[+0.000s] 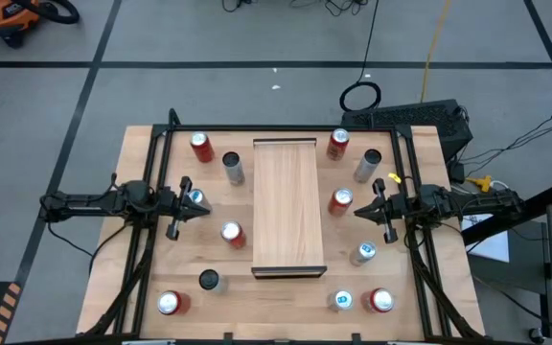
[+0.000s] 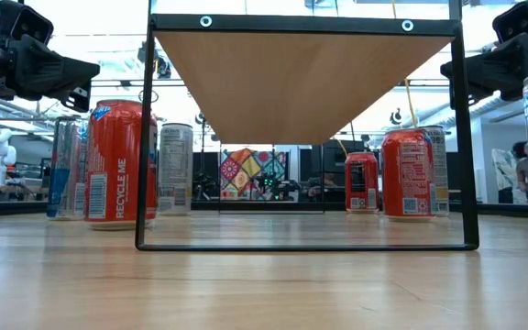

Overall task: Place canned beverage on shelf
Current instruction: Put the top left blue soda can on the shelf

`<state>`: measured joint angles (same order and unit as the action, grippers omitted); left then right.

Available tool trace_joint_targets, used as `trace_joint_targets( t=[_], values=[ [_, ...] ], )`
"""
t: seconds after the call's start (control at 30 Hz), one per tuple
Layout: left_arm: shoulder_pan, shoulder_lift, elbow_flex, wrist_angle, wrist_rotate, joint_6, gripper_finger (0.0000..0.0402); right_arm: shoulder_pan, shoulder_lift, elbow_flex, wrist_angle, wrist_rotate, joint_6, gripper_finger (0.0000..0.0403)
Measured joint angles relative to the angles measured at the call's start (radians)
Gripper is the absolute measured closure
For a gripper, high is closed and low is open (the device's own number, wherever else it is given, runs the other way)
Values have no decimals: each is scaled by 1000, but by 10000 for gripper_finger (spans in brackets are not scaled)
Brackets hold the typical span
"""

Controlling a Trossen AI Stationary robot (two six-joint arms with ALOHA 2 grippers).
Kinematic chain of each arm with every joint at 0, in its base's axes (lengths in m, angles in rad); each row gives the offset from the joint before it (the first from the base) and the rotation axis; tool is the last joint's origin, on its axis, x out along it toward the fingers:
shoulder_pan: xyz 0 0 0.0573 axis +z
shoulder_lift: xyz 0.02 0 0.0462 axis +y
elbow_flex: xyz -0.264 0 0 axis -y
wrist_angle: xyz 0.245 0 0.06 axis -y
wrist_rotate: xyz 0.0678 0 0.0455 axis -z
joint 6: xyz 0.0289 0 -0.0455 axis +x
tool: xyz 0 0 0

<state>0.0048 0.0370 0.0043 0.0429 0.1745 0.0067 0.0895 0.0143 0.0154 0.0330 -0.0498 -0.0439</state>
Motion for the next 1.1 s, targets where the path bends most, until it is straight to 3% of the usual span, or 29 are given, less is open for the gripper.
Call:
trace_joint_targets(
  t=[0.57, 0.87, 1.1],
  values=[
    [0, 0, 0, 0, -4, 0, 402, 0, 0, 0, 0, -1, 6, 403],
    [0, -1, 3, 30, -103, -1, 402, 0, 0, 0, 0, -2, 6, 403],
    [0, 0, 89, -12, -100, -76, 402, 0, 0, 0, 0, -3, 6, 403]
  ],
)
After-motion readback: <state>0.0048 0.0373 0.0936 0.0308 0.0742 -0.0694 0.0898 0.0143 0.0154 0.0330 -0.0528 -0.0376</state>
